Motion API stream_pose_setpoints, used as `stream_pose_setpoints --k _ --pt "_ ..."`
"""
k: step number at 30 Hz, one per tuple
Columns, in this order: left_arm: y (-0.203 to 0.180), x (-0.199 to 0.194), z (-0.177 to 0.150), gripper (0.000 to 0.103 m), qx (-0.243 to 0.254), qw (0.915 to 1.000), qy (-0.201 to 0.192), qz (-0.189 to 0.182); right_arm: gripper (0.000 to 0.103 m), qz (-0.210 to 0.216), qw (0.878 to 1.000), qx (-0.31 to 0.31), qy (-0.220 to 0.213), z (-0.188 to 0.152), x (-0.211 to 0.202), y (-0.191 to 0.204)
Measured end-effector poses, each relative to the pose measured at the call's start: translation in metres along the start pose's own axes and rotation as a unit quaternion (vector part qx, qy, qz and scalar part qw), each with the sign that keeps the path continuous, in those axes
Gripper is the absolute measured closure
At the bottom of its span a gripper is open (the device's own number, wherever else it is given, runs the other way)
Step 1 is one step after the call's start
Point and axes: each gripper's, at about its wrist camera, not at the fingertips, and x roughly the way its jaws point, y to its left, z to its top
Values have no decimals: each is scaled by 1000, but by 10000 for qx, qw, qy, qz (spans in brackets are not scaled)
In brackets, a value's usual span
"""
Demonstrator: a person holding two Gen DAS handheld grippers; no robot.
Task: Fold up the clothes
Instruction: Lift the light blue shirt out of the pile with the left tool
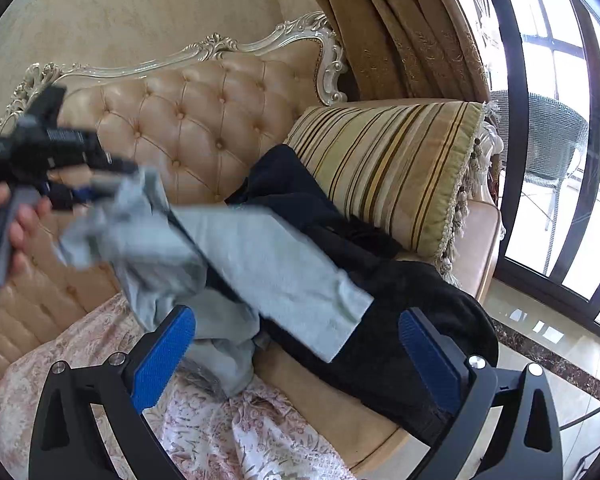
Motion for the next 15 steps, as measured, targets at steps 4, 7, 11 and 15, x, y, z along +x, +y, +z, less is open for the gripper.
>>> stream_pose_setpoints --k 4,7,11,15 --pt "40 12 -8 2 -618 9981 71 -30 0 81 9999 -31 88 -2 9 6" --pt "74 4 -28 2 -1357 9887 599 -194 0 292 9992 -127 249 -8 26 17" --pt "95 -14 -60 2 -1524 9854 657 -384 0 335 9947 -834 494 -29 55 51" --pt "85 24 -94 22 -1007 9876 1079 -533 0 312 9907 -1208 544 -49 69 72"
